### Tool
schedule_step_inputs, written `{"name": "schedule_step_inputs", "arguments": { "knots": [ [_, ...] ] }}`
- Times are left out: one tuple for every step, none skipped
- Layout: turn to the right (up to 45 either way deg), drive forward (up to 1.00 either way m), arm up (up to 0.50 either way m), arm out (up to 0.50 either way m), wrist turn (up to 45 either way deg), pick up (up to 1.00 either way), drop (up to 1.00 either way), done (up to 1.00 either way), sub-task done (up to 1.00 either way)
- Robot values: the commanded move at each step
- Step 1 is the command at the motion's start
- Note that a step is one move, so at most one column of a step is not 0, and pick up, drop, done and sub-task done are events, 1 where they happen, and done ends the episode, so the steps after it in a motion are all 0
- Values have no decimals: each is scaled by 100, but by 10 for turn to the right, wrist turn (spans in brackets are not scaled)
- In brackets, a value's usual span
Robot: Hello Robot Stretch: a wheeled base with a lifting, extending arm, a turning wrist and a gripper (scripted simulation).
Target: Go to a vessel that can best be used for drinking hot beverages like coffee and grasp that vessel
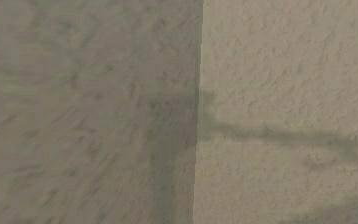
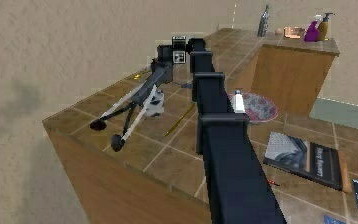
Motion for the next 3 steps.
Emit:
{"name": "schedule_step_inputs", "arguments": {
  "knots": [
    [0,0,0,0,450,0,0,0,0],
    [0,0,0,0,450,0,0,0,0],
    [0,0,0,0,240,0,0,0,0]
  ]
}}
